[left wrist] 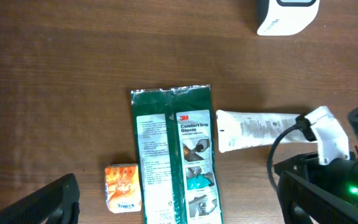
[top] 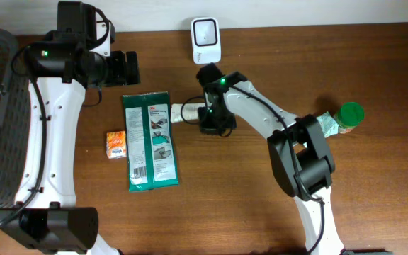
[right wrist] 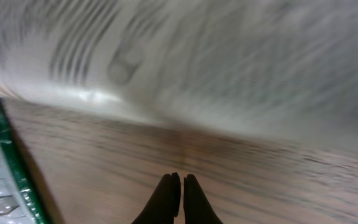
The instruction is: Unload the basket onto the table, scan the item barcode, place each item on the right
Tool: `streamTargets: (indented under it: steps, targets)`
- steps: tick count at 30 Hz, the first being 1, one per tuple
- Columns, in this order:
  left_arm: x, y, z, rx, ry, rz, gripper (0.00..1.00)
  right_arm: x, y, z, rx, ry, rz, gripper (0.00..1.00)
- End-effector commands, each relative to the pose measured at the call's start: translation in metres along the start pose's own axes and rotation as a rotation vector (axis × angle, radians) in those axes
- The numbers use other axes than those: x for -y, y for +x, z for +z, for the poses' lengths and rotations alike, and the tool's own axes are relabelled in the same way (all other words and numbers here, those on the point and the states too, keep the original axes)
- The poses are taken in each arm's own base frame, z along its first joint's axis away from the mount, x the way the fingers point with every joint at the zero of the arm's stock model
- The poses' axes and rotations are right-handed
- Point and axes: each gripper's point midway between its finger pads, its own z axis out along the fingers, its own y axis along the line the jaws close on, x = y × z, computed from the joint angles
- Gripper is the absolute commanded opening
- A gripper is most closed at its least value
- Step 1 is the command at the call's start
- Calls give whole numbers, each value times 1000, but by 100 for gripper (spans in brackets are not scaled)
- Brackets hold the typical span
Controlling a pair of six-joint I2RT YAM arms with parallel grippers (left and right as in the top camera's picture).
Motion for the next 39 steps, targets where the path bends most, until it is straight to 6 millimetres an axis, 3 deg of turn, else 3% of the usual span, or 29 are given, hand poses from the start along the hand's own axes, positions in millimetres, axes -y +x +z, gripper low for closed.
streamTargets:
  steps: [1,4,5,12,15,19,21,24,27,30,33,36,38,39]
  targets:
    - [2,-4,-8,25,1,9,99,19,-8,-19,15,5,9,4]
    - [2,-4,-8,25,1,9,99,35,-24,-64,122,7,24,4]
    - [2,-4,-8,25,1,9,99,42,-28,-69,140,22,37,4]
    - [1,-4,-8,24,0,9,99,71,-44,-44,164,121,87,4]
    - [2,-4,-8,25,1,9,99,77,-65,-49,251,130,90,4]
    - [2,-4,-8,25,1,9,99,67,-102,-60,403,79,65,4]
    - [2,-4,-8,25,1,9,99,66,-106,-62,420,74,60,5]
    - [2,-4,-8,25,1,9,99,62,-95,-74,381,22,68,4]
    - [2,-4,-8,25,1,9,99,53,-87,-116,419,-33,63,5]
    - [2,-4,-8,25,1,9,99,36,-58,-198,523,-49,36,9]
    - [2,-4,-8,25,1,9,99,33,-27,-244,575,-22,26,10]
    - [2,-4,-8,25,1,9,99,26,-1,-254,581,15,22,10]
    - [2,-4,-8,25,1,9,99,24,1,-234,571,32,78,12]
    - [2,-4,-8,25,1,9,99,21,-1,-220,568,15,103,18]
